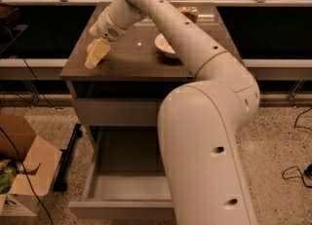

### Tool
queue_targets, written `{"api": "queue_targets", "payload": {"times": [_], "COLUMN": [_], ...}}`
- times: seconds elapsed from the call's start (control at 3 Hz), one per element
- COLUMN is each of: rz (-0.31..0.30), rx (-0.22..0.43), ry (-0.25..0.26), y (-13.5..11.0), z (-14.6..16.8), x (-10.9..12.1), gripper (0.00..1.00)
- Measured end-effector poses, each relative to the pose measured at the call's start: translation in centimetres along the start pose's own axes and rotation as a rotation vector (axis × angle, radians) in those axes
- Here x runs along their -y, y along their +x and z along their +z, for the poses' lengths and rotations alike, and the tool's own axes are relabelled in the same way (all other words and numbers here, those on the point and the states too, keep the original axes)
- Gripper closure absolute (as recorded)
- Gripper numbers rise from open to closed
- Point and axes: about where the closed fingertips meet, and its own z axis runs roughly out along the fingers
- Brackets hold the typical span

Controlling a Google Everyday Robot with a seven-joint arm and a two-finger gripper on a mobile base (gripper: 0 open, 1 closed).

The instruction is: Place orange into middle drawer

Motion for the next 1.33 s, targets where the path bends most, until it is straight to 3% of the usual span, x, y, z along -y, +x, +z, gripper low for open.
{"api": "queue_targets", "payload": {"times": [1.0, 1.33], "rz": [0.102, 0.059], "rx": [-0.039, -0.031], "ry": [0.023, 0.09], "y": [4.1, 3.1], "z": [-0.5, -3.9], "x": [1.6, 0.9], "gripper": [0.96, 1.0]}}
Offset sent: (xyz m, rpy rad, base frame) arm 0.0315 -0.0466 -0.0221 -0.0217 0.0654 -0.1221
